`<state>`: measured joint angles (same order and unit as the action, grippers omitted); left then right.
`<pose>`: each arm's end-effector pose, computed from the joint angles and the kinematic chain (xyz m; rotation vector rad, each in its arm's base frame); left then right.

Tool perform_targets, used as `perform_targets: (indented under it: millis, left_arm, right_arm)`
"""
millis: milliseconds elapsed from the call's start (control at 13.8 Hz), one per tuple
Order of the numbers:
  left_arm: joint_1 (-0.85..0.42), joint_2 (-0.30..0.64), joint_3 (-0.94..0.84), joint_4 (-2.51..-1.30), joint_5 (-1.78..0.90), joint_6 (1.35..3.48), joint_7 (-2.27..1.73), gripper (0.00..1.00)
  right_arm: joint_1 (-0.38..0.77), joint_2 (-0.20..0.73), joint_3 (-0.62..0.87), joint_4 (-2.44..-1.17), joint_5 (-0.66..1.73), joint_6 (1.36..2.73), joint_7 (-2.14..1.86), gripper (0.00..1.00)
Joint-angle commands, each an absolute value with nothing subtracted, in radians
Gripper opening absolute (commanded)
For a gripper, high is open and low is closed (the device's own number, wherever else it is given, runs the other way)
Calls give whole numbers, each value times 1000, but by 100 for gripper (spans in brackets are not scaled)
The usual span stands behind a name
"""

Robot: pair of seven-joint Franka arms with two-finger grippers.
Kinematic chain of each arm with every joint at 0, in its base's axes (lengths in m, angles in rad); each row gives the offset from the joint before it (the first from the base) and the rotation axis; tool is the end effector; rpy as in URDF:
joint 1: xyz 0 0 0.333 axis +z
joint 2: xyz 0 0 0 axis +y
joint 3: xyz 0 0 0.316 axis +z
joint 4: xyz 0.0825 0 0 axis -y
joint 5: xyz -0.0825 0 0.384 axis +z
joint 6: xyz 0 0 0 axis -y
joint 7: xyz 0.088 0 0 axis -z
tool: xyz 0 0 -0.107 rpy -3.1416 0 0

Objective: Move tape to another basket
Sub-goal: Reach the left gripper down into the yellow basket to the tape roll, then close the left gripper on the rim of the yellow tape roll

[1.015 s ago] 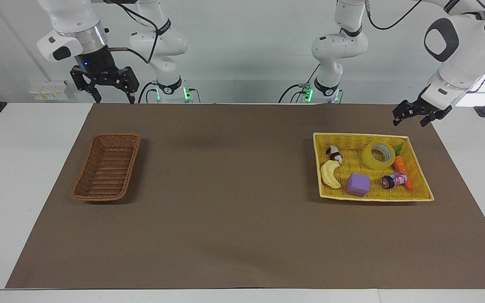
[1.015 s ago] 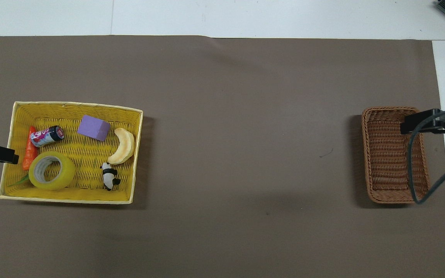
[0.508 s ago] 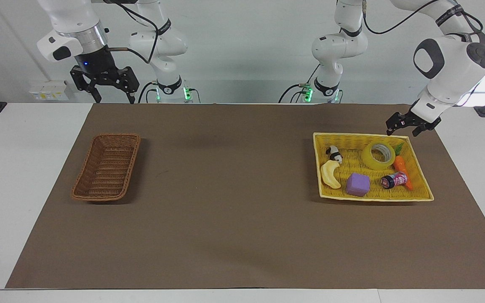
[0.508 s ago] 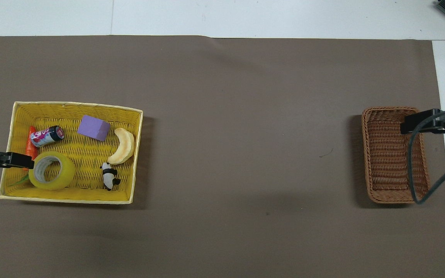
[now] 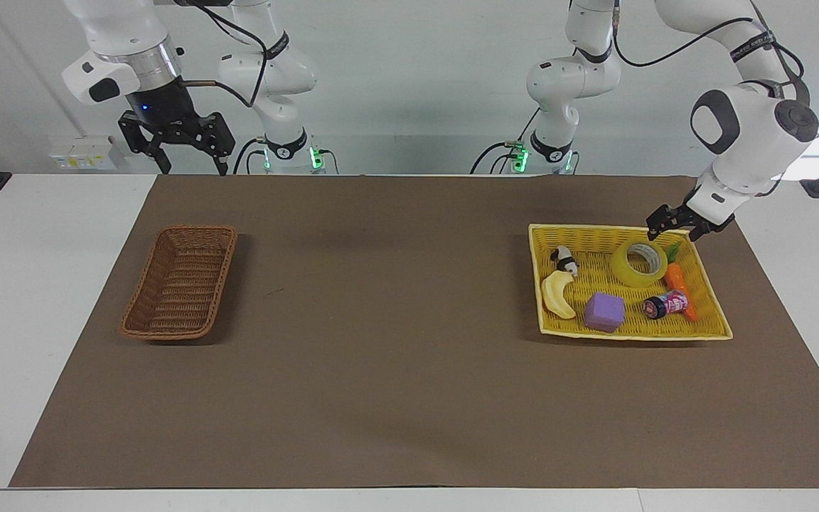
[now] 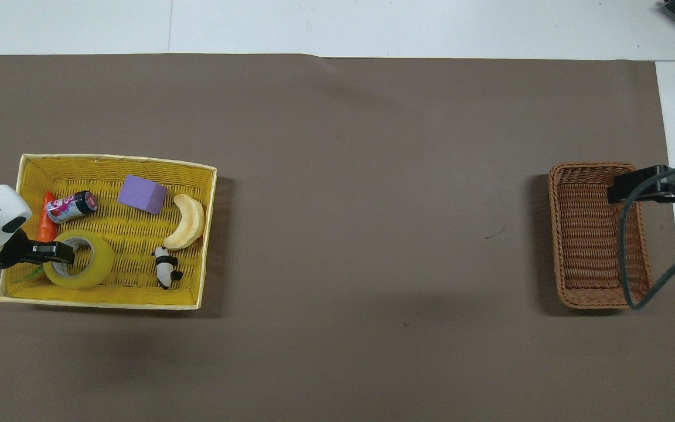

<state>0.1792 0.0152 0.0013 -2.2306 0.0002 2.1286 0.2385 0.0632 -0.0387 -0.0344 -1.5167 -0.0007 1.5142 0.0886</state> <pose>0.5052 0.0922 0.3556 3.1110 -0.0904 -0.1787 0.5365 0.0149 0.6659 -3.1369 0.0939 -0.0566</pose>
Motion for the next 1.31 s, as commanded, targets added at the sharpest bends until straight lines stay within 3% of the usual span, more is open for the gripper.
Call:
perform_targets:
  millis: [0,435,725,1233]
  left_arm:
    - [187,3,-5,-2270,-12,2175,256,51]
    - [192,21,-5,-2295,-12,2226,259,52]
    - [195,64,-3,-2211,-12,2203,229,53]
    - [198,66,-2,-2210,-14,2229,169,53]
  right_arm:
    - [46,-38,-28,-1517,18,1513,60,100]
    - [46,-38,-28,-1519,18,1513,60,100]
    - [46,-38,-28,-1519,18,1513,60,100]
    - [46,-38,-28,-1519,18,1513,60,100]
